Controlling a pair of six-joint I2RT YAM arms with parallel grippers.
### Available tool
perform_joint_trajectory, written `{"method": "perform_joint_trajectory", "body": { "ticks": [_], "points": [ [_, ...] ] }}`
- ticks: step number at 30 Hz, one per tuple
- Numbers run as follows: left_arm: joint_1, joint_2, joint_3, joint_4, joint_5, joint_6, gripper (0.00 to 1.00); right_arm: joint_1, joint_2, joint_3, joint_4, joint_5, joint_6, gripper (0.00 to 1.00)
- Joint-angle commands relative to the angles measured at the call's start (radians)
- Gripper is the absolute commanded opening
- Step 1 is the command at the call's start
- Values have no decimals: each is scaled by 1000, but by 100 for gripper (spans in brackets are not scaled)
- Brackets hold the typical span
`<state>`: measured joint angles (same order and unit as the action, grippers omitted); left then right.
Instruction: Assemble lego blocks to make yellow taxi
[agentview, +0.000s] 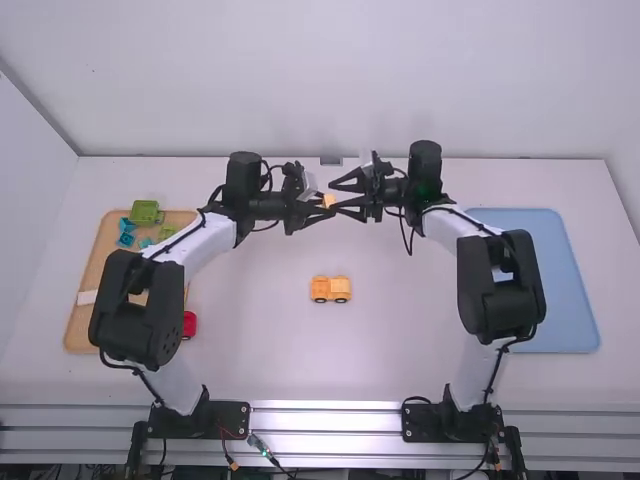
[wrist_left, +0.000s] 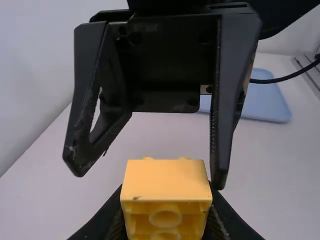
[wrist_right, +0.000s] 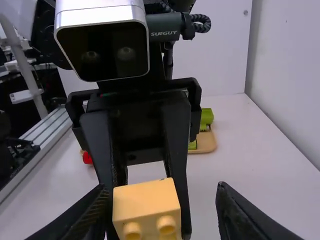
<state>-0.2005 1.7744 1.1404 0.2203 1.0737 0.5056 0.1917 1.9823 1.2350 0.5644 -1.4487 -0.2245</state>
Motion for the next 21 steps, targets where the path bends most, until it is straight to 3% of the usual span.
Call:
{"method": "perform_joint_trajectory", "body": {
  "ticks": [1, 6, 21],
  "points": [
    [-2, 7, -6, 2, 33, 23, 2, 7, 25, 28, 4, -47, -12, 56],
    [-2, 7, -6, 37, 37, 15, 2, 5, 25, 28, 2, -49, -10, 56],
    [-2, 7, -6, 50, 37, 15, 2, 27, 25, 28, 34, -72, -13, 40]
  ]
}}
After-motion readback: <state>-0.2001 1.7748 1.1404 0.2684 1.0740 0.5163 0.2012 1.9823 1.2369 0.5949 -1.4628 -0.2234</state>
